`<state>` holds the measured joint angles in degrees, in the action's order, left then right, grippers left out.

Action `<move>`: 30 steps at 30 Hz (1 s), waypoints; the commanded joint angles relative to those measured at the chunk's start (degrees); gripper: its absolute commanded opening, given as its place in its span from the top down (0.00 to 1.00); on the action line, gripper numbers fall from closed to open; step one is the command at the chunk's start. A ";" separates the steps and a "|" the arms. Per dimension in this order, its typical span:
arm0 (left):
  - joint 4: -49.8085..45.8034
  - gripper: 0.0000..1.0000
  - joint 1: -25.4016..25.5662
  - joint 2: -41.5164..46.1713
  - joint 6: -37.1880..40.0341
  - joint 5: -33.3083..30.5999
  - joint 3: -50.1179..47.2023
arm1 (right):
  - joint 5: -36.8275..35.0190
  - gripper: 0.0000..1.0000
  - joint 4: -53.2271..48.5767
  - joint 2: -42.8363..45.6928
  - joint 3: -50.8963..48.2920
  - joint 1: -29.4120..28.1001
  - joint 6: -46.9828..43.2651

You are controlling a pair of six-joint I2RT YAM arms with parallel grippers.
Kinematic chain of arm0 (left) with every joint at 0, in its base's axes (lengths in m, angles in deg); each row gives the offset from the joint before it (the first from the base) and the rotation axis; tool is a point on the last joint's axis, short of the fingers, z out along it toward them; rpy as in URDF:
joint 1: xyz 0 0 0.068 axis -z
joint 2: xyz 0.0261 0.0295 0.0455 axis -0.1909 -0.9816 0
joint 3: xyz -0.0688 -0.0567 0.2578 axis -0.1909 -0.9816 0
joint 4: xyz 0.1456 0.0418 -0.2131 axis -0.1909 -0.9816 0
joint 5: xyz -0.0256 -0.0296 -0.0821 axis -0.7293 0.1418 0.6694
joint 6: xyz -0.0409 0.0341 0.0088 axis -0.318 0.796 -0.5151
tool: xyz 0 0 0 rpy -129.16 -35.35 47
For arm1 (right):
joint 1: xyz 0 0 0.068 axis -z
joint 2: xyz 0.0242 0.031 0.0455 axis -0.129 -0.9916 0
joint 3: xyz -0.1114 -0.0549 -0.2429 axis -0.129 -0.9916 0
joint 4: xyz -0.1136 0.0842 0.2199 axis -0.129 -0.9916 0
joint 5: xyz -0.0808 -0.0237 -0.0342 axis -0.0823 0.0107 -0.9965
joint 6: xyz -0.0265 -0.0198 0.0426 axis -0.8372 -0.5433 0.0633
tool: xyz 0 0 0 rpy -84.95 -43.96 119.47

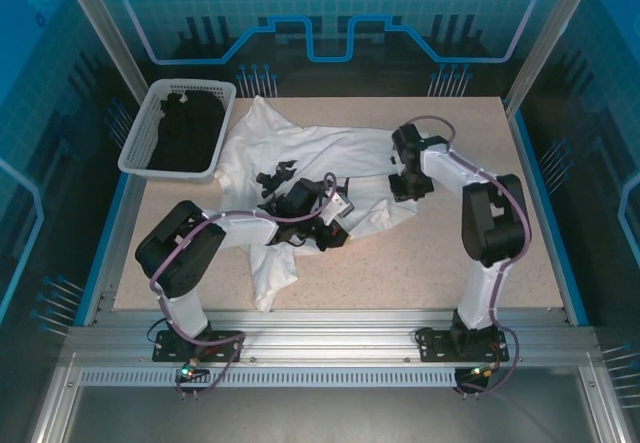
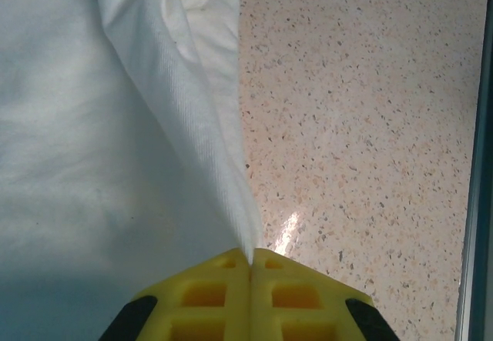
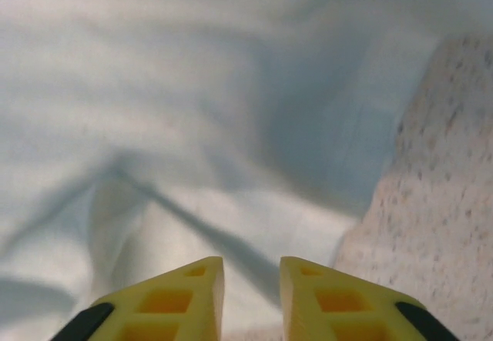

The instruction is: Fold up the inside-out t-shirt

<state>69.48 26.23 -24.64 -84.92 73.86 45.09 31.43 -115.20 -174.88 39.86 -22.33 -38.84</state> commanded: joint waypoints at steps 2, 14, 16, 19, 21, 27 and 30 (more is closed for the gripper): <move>-1.33 1.00 -0.41 -1.22 -1.01 1.52 1.25 | 9.90 0.65 4.87 10.64 -9.99 -1.66 2.99; -1.24 1.00 -0.41 -1.13 -1.28 1.31 1.25 | 14.07 0.55 20.45 4.92 -16.18 -4.37 11.95; -1.32 1.00 -0.41 -0.91 -1.32 1.33 1.14 | 10.64 0.63 18.63 3.53 -14.31 -4.42 11.43; -1.17 1.00 -0.41 -0.09 -1.28 1.54 0.48 | 4.86 0.86 14.10 3.35 -11.35 -3.92 9.55; -1.15 1.00 -0.49 0.35 -1.28 1.85 0.17 | 0.91 0.92 11.42 3.82 -9.47 -3.70 7.77; -0.89 1.00 -0.50 0.48 -1.46 4.07 -0.24 | -11.48 0.94 3.64 1.92 -2.19 -3.46 2.76; -0.88 1.00 -0.52 0.54 -1.45 4.07 -0.19 | -15.30 0.93 1.72 0.71 0.18 -3.29 1.49</move>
<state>72.34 25.84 -25.51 -86.32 74.05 45.16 28.33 -110.74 -172.36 37.22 -26.61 -34.73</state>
